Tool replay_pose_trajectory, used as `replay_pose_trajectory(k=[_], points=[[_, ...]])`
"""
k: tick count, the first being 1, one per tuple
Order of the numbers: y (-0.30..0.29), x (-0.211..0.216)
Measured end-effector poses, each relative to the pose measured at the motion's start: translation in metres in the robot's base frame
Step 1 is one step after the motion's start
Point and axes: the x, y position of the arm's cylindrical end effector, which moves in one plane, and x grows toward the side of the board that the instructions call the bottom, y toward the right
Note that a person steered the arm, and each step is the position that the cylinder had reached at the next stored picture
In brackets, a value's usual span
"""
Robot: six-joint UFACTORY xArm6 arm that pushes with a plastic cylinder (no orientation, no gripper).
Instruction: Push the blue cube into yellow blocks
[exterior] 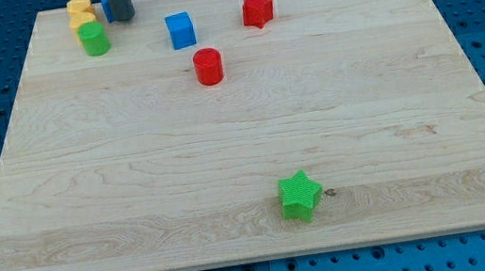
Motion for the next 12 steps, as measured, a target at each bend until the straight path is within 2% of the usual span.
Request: replay_pose_trajectory(k=[3,4,5,7,9,10,12], points=[[0.13,0.003],[0.154,0.031],[0.15,0.058],[0.142,0.068],[0.03,0.06],[0.015,0.052],[0.035,0.061]])
